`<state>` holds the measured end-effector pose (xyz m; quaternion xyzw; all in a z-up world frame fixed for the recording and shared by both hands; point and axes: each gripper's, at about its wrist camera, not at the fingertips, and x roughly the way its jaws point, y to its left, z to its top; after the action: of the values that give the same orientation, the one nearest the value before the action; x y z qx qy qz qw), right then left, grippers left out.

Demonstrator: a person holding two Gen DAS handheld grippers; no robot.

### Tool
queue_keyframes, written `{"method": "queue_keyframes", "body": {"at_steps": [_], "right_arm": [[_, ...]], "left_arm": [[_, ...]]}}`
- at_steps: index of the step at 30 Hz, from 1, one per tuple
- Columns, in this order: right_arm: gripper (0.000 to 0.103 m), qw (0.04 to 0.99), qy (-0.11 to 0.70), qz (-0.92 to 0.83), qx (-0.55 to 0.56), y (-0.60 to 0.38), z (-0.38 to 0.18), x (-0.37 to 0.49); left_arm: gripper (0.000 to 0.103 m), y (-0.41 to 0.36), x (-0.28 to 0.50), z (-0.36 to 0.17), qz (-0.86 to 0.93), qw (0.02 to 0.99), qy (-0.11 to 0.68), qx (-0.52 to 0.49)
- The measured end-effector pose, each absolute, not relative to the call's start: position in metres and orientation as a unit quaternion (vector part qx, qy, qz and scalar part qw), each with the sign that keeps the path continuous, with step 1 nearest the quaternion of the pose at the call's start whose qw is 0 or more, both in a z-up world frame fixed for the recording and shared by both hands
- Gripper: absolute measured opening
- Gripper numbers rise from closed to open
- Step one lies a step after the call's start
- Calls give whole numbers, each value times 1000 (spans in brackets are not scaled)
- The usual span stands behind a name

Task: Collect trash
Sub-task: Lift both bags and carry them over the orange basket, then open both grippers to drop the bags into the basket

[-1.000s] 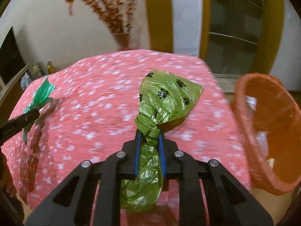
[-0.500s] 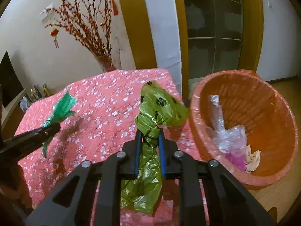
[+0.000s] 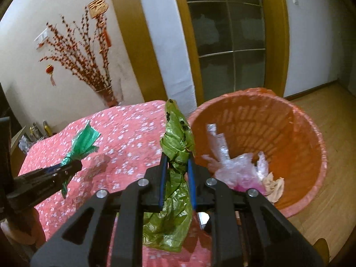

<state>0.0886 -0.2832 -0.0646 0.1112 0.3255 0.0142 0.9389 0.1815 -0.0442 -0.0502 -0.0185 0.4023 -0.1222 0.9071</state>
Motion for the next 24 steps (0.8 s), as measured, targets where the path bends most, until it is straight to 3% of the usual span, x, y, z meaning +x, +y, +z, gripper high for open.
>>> {"method": "queue_keyframes", "body": {"at_steps": [24], "right_arm": [[18, 943, 293, -65, 147, -376, -51, 82]], "left_arm": [[31, -161, 190, -22, -243, 894, 375, 19]]}}
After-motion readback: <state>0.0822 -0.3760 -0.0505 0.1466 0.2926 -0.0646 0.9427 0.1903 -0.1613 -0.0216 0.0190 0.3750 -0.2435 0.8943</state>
